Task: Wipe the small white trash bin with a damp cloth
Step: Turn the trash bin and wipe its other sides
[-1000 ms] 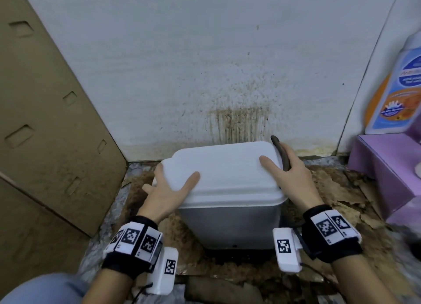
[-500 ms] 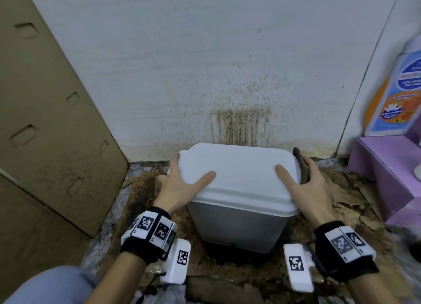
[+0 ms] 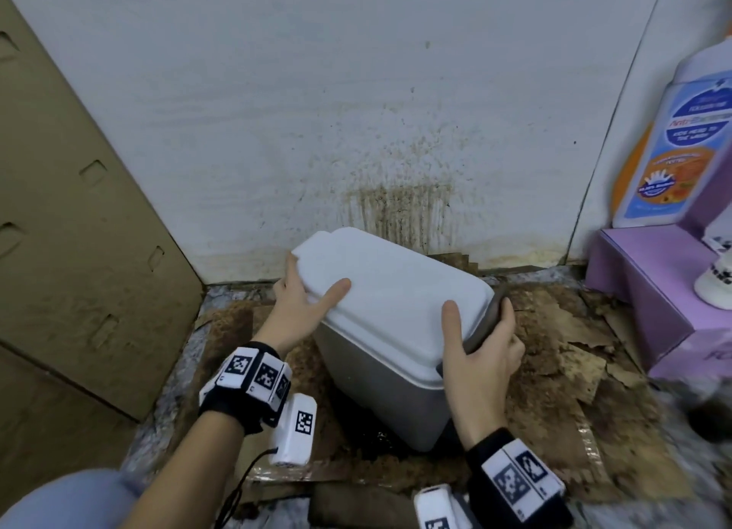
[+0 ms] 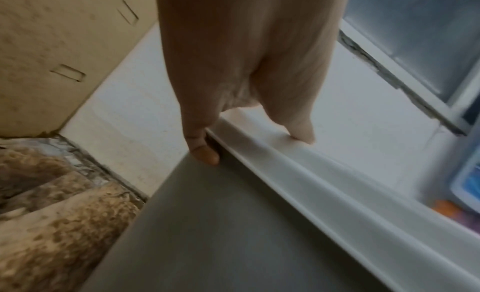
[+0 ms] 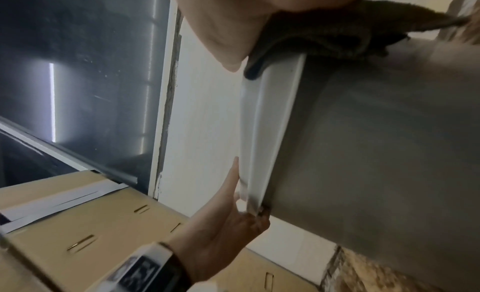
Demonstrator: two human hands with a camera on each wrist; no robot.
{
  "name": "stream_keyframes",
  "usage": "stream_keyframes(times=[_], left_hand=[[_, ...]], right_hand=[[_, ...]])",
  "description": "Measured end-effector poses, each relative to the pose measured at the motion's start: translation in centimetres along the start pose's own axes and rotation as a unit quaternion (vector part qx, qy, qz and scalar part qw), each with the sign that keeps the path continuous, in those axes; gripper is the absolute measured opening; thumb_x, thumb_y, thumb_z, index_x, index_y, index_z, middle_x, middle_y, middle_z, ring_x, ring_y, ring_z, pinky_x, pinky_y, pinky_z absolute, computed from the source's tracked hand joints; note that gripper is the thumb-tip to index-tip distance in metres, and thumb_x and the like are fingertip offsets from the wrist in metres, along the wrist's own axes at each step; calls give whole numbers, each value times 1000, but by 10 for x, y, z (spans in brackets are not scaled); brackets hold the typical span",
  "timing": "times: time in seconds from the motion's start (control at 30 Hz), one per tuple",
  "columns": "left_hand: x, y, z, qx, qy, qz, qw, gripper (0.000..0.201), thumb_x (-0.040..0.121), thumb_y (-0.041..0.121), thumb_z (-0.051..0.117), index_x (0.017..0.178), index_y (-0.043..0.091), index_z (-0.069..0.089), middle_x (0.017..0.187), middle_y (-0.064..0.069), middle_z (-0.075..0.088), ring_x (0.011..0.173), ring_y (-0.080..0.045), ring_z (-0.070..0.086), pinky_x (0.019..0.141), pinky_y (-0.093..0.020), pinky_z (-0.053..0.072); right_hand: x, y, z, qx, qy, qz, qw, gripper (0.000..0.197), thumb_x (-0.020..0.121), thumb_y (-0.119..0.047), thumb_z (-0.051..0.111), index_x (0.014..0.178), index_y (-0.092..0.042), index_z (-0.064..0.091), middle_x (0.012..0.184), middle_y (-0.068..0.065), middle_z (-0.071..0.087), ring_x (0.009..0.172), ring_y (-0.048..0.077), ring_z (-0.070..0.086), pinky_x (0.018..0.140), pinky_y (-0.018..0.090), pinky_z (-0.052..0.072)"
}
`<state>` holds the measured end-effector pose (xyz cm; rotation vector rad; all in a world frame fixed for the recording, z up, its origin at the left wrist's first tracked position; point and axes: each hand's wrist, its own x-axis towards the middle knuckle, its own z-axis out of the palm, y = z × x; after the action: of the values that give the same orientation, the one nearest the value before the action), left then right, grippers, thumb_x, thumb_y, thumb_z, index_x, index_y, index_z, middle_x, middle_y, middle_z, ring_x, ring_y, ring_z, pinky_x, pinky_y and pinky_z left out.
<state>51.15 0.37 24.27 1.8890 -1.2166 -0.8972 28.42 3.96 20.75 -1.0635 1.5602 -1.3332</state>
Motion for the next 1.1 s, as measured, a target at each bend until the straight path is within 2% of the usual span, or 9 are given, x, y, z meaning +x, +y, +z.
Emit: stream_keyframes(times=[0.17, 0.27, 0.33, 0.47, 0.53, 0.67, 0.87, 1.03, 1.1], left_hand=[[-20, -6, 24, -88, 75, -105, 988, 131, 75, 75, 69, 160, 14, -10, 166, -16, 12, 148, -30, 25, 116, -45, 31], [-43, -1, 38, -170, 81, -115, 975, 116, 88, 56, 68, 158, 6, -9, 160, -4, 26, 139, -20, 35, 103, -26, 32], [-52, -5, 51, -224, 70, -110, 966, 125, 84, 53, 74, 158, 10, -17, 146, 10, 35, 137, -24, 47, 110, -32, 40], [-57, -22, 66, -291, -19, -120, 949, 125, 70, 63, 84, 157, 7, 14, 125, 0, 73, 104, -21, 75, 84, -36, 63], [-60, -23, 73, -300, -36, -106, 947, 107, 72, 60, 84, 151, 13, 29, 123, -1, 74, 102, -21, 76, 81, -36, 64], [-65, -18, 80, -286, 33, -10, 958, 104, 70, 53, 89, 148, 42, 22, 136, 16, 63, 117, -5, 66, 97, -40, 57], [-68, -11, 73, -288, 36, 30, 956, 91, 81, 28, 86, 151, 38, 29, 133, 21, 64, 116, 1, 65, 100, -32, 56], [-51, -4, 48, -255, -15, 41, 966, 70, 85, 28, 81, 146, 33, 46, 115, 23, 73, 99, 4, 71, 76, -17, 58], [-42, -1, 37, -229, -49, 48, 971, 70, 86, 32, 79, 147, 39, 46, 119, 22, 72, 104, 2, 70, 78, -18, 58]], right_hand=[[31, 0, -10, -11, -21, 4, 1000, 76, 96, -54, 52, 159, -27, 17, 158, 5, 22, 146, 24, 23, 99, 28, 24], [57, 0, -19, 2, -45, -9, 999, 73, 96, -59, 49, 157, -27, 23, 153, 0, 34, 139, 22, 38, 102, 32, 32], [74, -2, -25, 18, -99, -18, 995, 70, 96, -60, 49, 155, -28, 29, 144, -10, 44, 131, 12, 45, 100, 31, 35], [96, -6, -33, 1, -238, -27, 971, 64, 90, -61, 59, 149, -40, 41, 146, -20, 48, 131, 4, 49, 100, 29, 44], [100, -6, -34, -30, -275, -43, 960, 60, 86, -62, 65, 142, -47, 48, 142, -20, 55, 127, 5, 56, 98, 32, 52], [99, -10, -33, -32, -298, -60, 952, 57, 84, -54, 72, 137, -50, 52, 132, -25, 61, 116, 0, 63, 89, 28, 57], [89, -6, -32, -16, -253, -92, 963, 55, 84, -50, 75, 135, -49, 55, 132, -29, 61, 122, -4, 58, 102, 37, 53], [60, 0, -23, 17, -141, -84, 986, 62, 79, -57, 75, 136, -43, 57, 132, -24, 62, 124, 0, 57, 104, 41, 51], [45, 2, -17, 13, -82, -69, 994, 70, 76, -62, 74, 139, -41, 54, 136, -21, 60, 129, 4, 53, 107, 44, 48]])
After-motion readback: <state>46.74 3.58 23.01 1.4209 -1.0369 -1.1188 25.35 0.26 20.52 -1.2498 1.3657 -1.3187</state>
